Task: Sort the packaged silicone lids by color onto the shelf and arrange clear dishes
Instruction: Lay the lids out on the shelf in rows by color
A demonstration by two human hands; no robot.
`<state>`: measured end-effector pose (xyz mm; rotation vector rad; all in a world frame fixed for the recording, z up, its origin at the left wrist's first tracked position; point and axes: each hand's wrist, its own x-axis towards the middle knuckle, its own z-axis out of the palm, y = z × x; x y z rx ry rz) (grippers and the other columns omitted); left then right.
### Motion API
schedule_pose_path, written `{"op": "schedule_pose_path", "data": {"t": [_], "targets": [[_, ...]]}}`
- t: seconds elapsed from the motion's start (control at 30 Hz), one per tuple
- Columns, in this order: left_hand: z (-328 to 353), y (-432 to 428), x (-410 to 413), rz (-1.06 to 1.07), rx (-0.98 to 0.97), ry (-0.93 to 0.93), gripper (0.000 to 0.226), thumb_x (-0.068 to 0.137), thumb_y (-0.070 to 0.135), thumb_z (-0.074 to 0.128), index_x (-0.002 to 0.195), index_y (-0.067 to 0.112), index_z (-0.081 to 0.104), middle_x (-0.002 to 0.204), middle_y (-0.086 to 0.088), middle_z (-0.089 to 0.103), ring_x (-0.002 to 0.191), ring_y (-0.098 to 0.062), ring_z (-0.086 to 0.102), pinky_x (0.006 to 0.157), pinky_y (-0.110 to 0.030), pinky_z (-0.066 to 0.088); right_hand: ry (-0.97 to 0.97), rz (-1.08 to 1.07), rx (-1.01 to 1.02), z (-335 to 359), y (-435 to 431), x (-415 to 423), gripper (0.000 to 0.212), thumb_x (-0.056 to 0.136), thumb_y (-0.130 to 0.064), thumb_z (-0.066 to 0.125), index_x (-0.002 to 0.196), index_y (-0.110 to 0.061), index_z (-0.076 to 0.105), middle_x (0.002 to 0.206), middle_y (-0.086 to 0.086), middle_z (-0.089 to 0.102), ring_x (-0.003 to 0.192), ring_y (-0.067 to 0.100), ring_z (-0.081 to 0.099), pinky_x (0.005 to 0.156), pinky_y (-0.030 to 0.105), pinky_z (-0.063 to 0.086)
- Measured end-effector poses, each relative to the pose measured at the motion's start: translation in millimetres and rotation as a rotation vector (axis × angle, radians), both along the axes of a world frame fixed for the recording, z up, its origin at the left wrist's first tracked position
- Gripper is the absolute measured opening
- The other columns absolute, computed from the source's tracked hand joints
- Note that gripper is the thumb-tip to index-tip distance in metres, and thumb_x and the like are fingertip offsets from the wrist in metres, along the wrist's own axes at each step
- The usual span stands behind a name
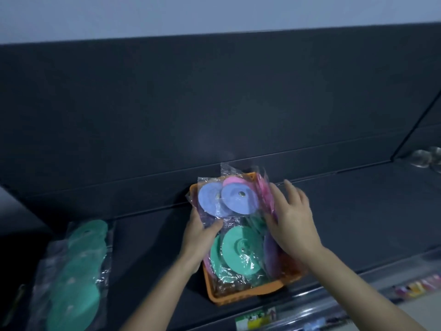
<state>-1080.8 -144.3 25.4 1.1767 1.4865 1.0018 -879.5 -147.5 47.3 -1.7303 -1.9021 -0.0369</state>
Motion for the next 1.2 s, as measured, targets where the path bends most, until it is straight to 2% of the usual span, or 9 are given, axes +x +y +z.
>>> {"op": "schedule_pose_path", "data": {"t": [0.1,0.2,0.4,0.57,0.77,0.93,1.03,1.1,1.2], "targets": [[-0.4,2.6,24.1,-0.009,0.005,-0.016,0.051,0.086,0.015,0.063,0.13,0.031,0.045,0.115,0.014,0.062,0.104,-0.003,0.06,0.096,-0.034,0.049,0.221,0.032,-0.283,-5.7,2.9,24.2,0.076,0.087,-0.017,0.057,0.149,-0.035,0.017,0.148,0.012,0.033,0.123,0.035,0.046,0.088,0.039,0.047],[-1.0,6.2,53.6,-0.023,-0.001,-0.029,0.054,0.085,0.014,0.064,0.132,0.03,0.043,0.117,0.011,0.062,0.105,-0.006,0.061,0.098,-0.037,0.049,0.185,0.053,-0.287,-10.5,7.0,47.1,0.075,0.087,-0.013,0.051,0.149,-0.033,0.014,0.141,0.008,0.043,0.104,0.034,0.057,0.072,0.04,0.052],[0.0,21.0,89.4,-0.066,-0.025,0.022,0.056,0.083,0.019,0.065,0.132,0.031,0.042,0.123,0.008,0.06,0.108,-0.008,0.06,0.099,-0.039,0.048,0.207,0.025,-0.221,-8.8,15.6,84.5,0.081,0.083,-0.004,0.049,0.148,-0.037,0.015,0.125,0.008,0.056,0.087,0.034,0.06,0.066,0.042,0.052],[17.5,21.8,104.8,0.064,0.202,0.413,0.07,0.094,0.023,0.052,0.15,0.011,0.013,0.158,-0.006,0.008,0.145,-0.021,0.011,0.114,-0.03,0.017,0.274,-0.002,-0.226,-11.5,15.3,93.0,0.063,0.082,-0.003,0.05,0.138,-0.03,0.039,0.102,0.006,0.063,0.087,0.031,0.059,0.067,0.04,0.051],[39.6,48.2,117.6,0.02,0.229,0.677,0.068,0.093,0.057,0.032,0.141,0.009,0.032,0.137,-0.015,0.049,0.126,-0.033,0.043,0.102,-0.043,0.032,0.363,-0.007,-0.256,-13.3,17.3,98.0,0.029,0.078,0.002,0.049,0.102,-0.011,0.059,0.078,0.008,0.063,0.072,0.027,0.056,0.065,0.037,0.044],[53.2,63.9,129.0,0.068,0.061,0.301,0.084,0.078,0.073,0.041,0.13,0.007,0.041,0.131,-0.017,0.05,0.124,-0.035,0.045,0.102,-0.046,0.04,0.432,0.018,-0.29,-7.4,10.8,100.5,0.046,0.081,0.002,0.052,0.12,-0.02,0.06,0.096,-0.003,0.066,0.084,0.015,0.056,0.063,0.004,0.035],[44.1,69.2,124.6,0.048,-0.031,0.304,0.065,0.06,0.048,0.074,0.107,0.011,0.049,0.12,-0.012,0.054,0.111,-0.03,0.055,0.087,-0.045,0.054,0.444,-0.003,-0.298,-4.6,6.3,103.9,0.05,0.079,0.0,0.053,0.126,-0.018,0.057,0.11,0.001,0.067,0.1,0.021,0.06,0.068,0.01,0.032],[38.1,69.6,119.9,0.109,0.017,0.235,0.029,0.067,0.018,0.074,0.087,0.015,0.053,0.099,-0.008,0.061,0.094,-0.028,0.064,0.076,-0.043,0.058,0.457,-0.034,-0.309,2.0,-0.9,106.7,0.049,0.078,-0.002,0.053,0.123,-0.021,0.057,0.108,-0.001,0.067,0.102,0.021,0.06,0.07,0.016,0.035],[39.9,63.5,113.1,0.166,0.056,0.095,0.019,0.079,0.003,0.065,0.095,0.012,0.061,0.083,-0.003,0.065,0.071,-0.018,0.066,0.066,-0.033,0.059,0.466,-0.056,-0.331,10.1,-14.0,110.2,0.044,0.081,-0.008,0.059,0.121,-0.022,0.051,0.089,-0.005,0.06,0.089,0.019,0.058,0.063,0.019,0.032]]}}
